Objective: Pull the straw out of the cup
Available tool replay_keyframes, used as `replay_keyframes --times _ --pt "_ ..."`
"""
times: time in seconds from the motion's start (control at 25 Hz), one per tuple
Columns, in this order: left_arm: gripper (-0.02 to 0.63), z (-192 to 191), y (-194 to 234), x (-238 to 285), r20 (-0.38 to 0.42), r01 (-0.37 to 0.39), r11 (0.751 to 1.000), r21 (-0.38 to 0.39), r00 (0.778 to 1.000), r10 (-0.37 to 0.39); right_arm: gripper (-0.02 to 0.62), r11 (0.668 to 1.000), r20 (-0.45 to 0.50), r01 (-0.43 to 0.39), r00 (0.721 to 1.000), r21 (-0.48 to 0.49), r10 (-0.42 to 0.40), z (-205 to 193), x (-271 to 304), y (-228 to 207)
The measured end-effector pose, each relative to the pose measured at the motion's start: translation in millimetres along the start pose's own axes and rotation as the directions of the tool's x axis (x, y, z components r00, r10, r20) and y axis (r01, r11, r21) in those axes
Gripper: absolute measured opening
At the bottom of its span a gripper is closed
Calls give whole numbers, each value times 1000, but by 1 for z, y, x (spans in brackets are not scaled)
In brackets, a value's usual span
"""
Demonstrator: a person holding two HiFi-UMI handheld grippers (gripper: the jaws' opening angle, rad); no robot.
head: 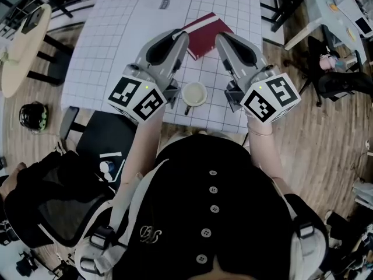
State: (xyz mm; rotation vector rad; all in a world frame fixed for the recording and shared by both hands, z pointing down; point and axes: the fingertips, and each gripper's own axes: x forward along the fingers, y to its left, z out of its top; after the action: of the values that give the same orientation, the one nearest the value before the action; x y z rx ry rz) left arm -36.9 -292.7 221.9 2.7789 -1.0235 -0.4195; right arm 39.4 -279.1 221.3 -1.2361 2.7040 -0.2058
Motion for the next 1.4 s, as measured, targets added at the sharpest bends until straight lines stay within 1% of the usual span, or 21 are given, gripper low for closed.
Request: replay_keyframes --times 0.16,0.32,0.68,0.84,1.12,1.4 --pt "41 2 -2 3 17 4 1000 1 1000 -4 -2 1000 29 4 1000 10 -4 5 -2 -3" --pt "41 0 0 5 11 5 1000 -4 1000 -5 -2 1000 40 6 999 5 -6 7 -5 -4" --pt "41 -8 -1 9 -8 7 1000 -4 1000 -7 -2 1000 6 14 1000 10 -14 -6 -6 -6" --pt "41 -10 -1 9 -9 6 1000 -4 1000 -6 -2 1000 6 27 1000 -7 -27 -6 -8 -11" --pt "41 -11 0 9 -10 -8 1000 -2 1000 8 -2 999 7 44 999 0 -44 -8 -11 -15" --pt "41 -11 -2 8 -7 -10 1000 -5 1000 10 -2 1000 6 30 1000 2 -30 -8 -12 -12"
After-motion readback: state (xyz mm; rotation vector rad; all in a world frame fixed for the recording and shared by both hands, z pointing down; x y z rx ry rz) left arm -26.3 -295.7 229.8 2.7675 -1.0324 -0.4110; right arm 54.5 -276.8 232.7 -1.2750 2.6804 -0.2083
